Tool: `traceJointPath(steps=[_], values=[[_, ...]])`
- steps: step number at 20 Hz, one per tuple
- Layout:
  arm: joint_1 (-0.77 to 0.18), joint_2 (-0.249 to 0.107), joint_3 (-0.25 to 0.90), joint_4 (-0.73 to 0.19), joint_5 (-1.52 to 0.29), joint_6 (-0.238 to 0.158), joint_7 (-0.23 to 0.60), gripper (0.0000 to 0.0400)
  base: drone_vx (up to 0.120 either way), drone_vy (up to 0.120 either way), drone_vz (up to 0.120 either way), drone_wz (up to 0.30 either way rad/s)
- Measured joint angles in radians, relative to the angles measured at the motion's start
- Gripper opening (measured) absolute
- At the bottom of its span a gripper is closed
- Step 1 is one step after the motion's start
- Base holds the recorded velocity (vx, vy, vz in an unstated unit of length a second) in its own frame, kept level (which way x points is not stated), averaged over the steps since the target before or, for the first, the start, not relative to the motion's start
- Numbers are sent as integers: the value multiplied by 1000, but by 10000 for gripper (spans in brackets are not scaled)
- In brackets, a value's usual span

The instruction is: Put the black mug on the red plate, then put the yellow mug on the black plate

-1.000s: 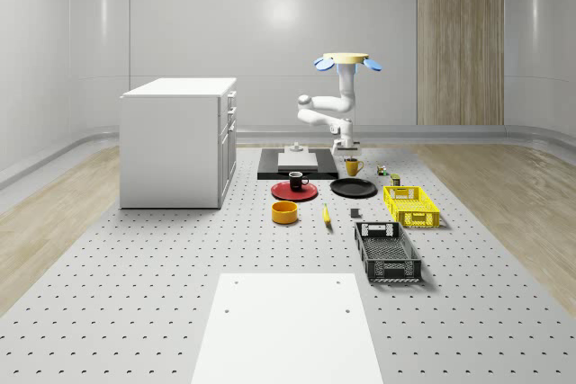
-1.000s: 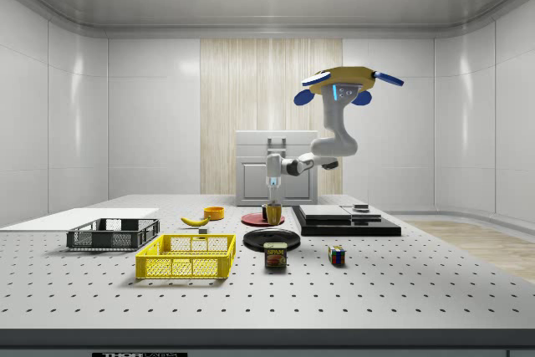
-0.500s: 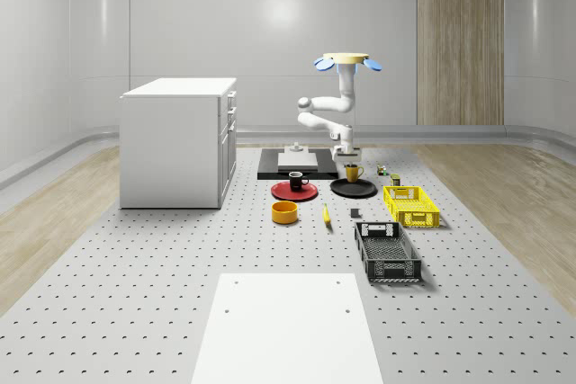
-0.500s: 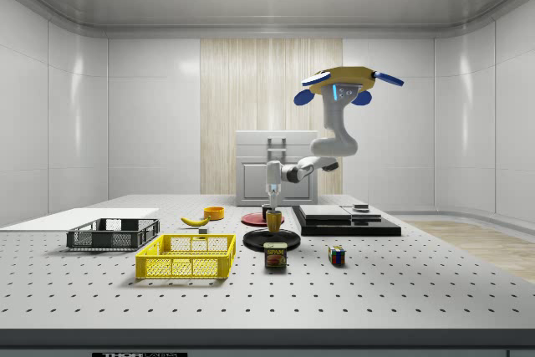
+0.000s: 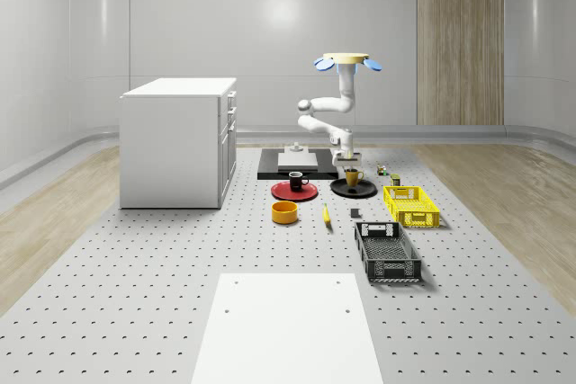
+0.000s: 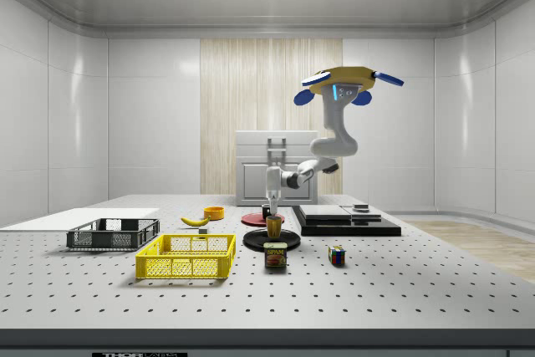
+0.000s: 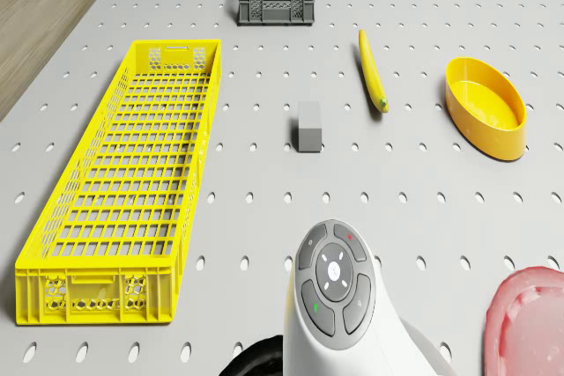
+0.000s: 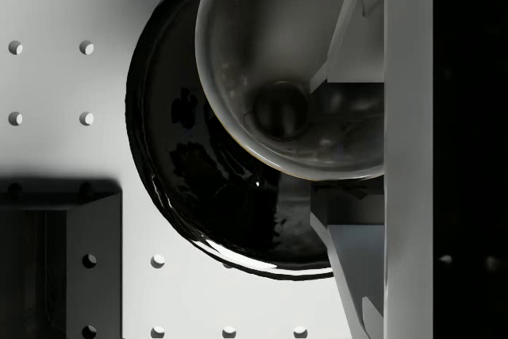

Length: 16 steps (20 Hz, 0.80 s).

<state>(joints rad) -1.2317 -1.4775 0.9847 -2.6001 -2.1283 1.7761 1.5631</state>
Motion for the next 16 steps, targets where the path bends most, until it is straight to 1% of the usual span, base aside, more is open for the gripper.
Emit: traceJointPath(steps=[1, 2, 3, 4, 6, 8, 10, 16], values=[[-1, 3, -6, 5, -6, 2, -1, 133, 0, 0, 0, 0], [-2, 7, -11, 9, -12, 4, -2, 192, 0, 0, 0, 0], [-2, 9, -14, 11, -15, 4, -2, 238, 0, 0, 0, 0], [-1, 10, -14, 10, -15, 2, -3, 274, 0, 0, 0, 0], [4, 11, -6, 4, -10, -5, -4, 323, 0, 0, 0, 0], [11, 9, 8, -8, 2, -16, -6, 354, 0, 0, 0, 0], [18, 7, 23, -20, 15, -27, -7, 372, 0, 0, 0, 0], [30, 6, 49, -38, 36, -46, -9, 394, 0, 0, 0, 0]])
